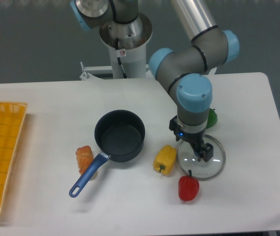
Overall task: Pick up the yellow pepper
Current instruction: 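Move the open gripper over the yellow bell pepper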
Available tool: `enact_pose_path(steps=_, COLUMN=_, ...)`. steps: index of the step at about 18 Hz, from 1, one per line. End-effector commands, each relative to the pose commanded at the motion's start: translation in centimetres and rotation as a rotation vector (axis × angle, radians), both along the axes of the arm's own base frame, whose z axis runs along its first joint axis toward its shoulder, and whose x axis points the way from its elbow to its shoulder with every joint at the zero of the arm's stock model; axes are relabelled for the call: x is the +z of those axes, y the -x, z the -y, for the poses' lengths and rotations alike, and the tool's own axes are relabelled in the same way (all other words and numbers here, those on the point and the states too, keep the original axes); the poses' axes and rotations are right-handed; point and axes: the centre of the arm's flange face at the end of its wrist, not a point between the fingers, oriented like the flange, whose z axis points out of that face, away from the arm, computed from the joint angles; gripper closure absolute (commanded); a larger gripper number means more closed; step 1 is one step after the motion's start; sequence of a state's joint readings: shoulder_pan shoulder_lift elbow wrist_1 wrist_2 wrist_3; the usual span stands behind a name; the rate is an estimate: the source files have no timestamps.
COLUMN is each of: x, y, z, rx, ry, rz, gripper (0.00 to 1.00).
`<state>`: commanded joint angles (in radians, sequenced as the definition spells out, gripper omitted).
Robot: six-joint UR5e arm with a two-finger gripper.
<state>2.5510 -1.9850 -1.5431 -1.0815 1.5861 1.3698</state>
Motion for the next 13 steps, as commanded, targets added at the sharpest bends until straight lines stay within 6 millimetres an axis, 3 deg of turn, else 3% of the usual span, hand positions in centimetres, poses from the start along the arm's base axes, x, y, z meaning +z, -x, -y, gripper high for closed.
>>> enact_pose_path(steps=5, x=-0.4, y=-0.6, z=0.2, rx=-0.006, ry=-0.002, rz=0.016, gripper=0.0)
enact_pose_path(steps=8, x=-2.6, y=-2.8, z=-0.4, rx=-0.019, ry=0.019, rz=0.032, gripper=0.0)
enact_pose_path(steps=13, x=-2.2, y=-2.7, z=-0.5, rx=-0.008, ry=0.009, rz=0.027, gripper=0.0)
